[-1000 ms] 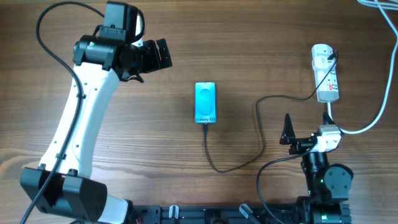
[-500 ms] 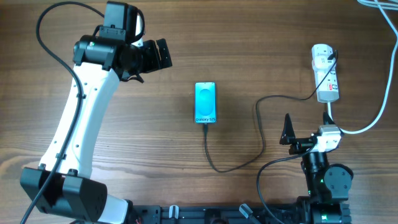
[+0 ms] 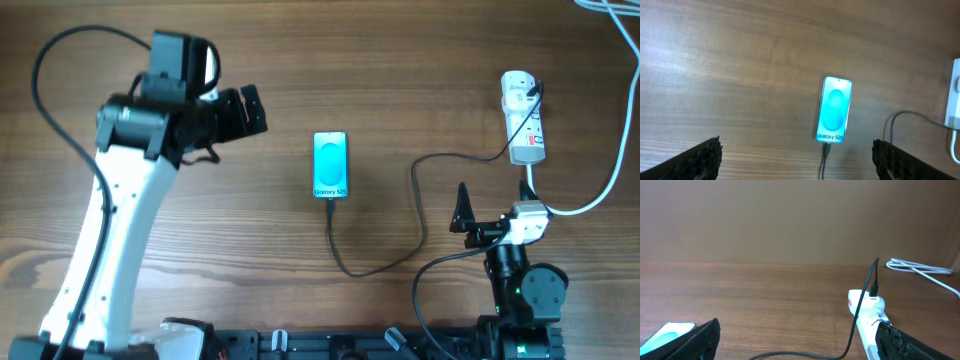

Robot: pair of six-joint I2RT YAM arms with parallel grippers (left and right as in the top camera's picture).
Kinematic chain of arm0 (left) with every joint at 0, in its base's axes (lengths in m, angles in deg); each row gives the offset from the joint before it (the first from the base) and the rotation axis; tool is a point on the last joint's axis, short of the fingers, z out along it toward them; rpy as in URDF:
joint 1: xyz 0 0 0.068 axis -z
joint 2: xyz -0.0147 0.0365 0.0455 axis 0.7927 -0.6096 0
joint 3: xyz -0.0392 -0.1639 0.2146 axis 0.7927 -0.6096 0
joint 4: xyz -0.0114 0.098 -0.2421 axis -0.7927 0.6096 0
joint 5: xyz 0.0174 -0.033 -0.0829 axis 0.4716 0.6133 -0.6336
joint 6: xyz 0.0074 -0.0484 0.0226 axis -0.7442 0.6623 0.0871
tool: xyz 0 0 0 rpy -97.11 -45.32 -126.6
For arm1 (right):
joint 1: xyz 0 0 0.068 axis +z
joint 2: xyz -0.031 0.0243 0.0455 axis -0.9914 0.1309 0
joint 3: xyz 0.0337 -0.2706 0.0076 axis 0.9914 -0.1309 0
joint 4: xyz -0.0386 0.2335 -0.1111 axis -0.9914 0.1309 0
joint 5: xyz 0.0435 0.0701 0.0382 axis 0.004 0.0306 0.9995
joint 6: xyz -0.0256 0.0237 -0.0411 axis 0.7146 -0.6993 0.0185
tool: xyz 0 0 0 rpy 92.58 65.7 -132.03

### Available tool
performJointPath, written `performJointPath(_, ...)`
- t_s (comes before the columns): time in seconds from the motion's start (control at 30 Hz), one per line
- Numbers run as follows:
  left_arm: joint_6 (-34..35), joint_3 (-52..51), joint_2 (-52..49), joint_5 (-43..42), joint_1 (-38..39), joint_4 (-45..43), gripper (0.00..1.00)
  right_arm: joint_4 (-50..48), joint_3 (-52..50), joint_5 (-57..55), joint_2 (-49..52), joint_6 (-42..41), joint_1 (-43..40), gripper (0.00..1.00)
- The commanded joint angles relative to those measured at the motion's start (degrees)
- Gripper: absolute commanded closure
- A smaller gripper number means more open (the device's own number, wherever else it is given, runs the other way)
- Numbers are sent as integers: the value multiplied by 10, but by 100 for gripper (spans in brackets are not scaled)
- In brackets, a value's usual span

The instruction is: Plug charger to phone and switch on socket

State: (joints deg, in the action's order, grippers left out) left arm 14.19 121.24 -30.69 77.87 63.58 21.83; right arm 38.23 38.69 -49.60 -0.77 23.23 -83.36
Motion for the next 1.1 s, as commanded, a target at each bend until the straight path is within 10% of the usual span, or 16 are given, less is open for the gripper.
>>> performJointPath(0.0,-5,-115,81,15,0,-21,0,-1,-2,-3,-7,10,3,0)
performJointPath(0.37,-31,-284,251,10,-1,-122,0,-1,-2,-3,-7,10,3,0)
performJointPath(0.5,-164,-393,337,-83,-1,-220,0,-1,-2,-3,-7,10,3,0)
performJointPath(1.07,-176,-607,651,-78,-1,-361,0,-1,-2,-3,-7,10,3,0)
